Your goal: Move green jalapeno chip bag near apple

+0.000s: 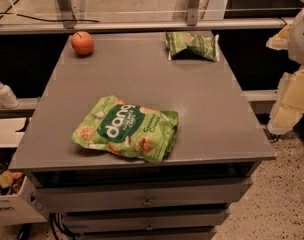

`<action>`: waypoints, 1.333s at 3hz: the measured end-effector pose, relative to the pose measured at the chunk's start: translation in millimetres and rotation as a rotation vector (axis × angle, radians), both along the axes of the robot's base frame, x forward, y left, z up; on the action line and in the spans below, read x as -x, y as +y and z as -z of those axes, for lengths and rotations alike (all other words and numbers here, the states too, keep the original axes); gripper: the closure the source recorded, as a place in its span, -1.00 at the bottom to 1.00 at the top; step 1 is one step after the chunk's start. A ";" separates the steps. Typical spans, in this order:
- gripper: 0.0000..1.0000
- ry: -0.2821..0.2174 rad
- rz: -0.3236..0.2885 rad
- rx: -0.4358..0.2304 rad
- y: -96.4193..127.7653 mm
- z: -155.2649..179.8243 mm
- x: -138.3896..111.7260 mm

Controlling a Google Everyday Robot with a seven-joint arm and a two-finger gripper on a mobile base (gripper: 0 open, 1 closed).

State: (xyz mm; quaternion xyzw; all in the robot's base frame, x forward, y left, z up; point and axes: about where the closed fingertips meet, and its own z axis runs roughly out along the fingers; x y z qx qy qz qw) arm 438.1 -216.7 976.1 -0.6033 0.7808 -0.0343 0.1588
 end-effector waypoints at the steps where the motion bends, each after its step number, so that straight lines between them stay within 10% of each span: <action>1: -1.00 0.000 0.000 0.000 0.0 0.0 0.0; 4: -1.00 -0.168 0.103 -0.178 -6.8 44.7 -99.0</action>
Offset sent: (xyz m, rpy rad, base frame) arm 0.0364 -0.0055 -0.0120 0.1169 -0.0639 -0.0534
